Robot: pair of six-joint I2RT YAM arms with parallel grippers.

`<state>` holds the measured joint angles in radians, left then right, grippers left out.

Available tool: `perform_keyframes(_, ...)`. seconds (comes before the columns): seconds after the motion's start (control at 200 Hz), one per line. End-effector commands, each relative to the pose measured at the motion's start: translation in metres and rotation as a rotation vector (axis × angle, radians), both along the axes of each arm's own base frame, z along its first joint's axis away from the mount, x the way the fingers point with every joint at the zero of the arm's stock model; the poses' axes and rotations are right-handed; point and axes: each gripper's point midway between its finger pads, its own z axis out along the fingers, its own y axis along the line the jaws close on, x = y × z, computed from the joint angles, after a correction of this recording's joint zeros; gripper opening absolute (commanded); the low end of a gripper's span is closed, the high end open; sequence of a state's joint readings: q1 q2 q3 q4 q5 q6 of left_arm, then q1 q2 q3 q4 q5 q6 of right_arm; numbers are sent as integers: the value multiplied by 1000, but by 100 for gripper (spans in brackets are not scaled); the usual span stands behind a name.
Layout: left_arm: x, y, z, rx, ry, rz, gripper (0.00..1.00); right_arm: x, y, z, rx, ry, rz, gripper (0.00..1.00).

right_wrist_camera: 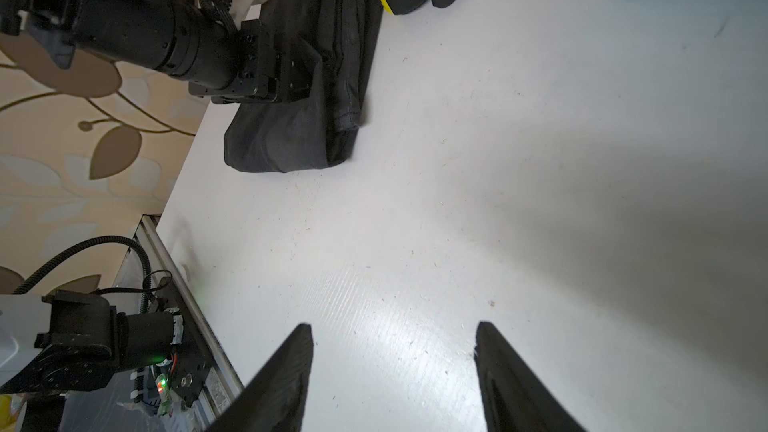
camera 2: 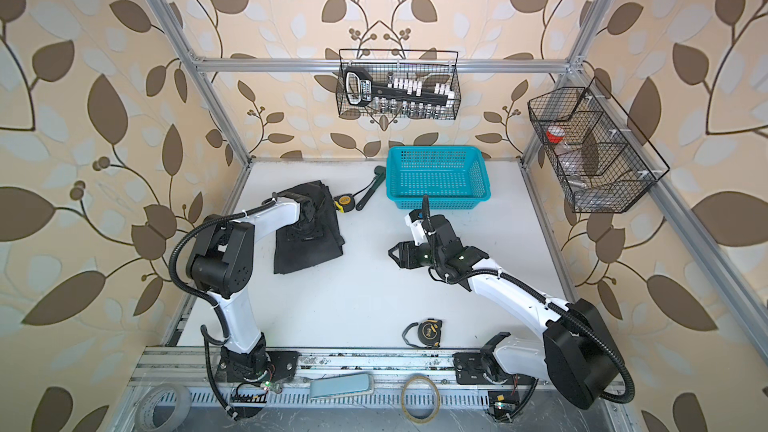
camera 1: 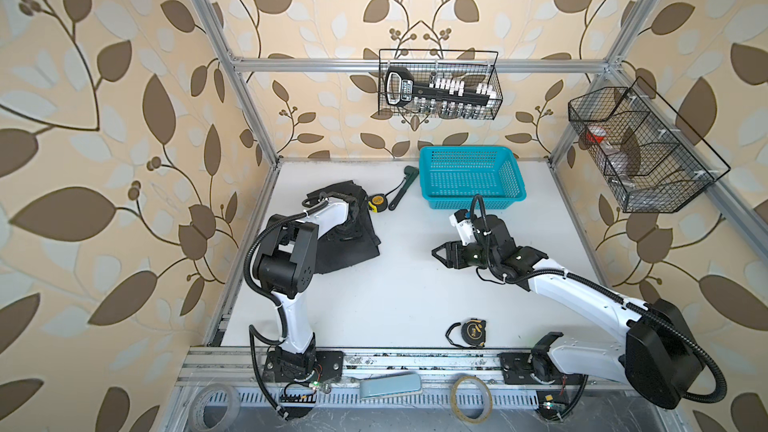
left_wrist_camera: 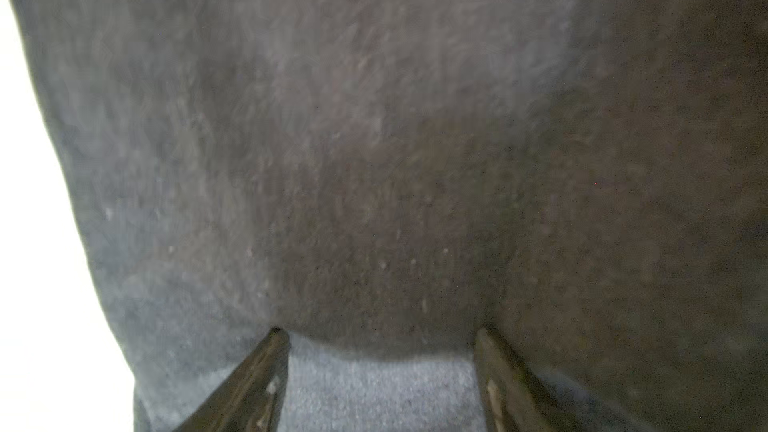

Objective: Fold and stack the trousers

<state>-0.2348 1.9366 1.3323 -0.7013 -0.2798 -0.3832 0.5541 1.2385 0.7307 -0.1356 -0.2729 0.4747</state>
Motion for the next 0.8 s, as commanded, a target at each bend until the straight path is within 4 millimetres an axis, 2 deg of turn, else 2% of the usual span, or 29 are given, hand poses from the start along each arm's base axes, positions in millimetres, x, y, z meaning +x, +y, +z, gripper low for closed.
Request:
perform_keyframes(0.0, 15, 22, -9, 99, 69, -135, 73, -1, -9, 0, -24, -2, -16, 63)
perform_keyframes(0.315, 72, 70, -5, 164, 44, -194, 74, 4, -25, 6, -48, -5, -40, 63)
perform_keyframes(0.45, 91, 82, -1, 211, 36, -221, 74, 6, -32, 5, -58, 0, -54, 63)
perform_keyframes(0.58, 106, 76, -3, 163, 9, -245, 74, 12, -40, 6, -67, -6, -75, 64)
perform_keyframes(0.665, 113, 80, -3, 186, 14, -256, 74, 18, -46, 9, -69, -10, -92, 64)
perform_keyframes(0.795, 124, 83, 22, 210, -31, -247, 75, 31, -58, 19, -59, -25, -126, 65)
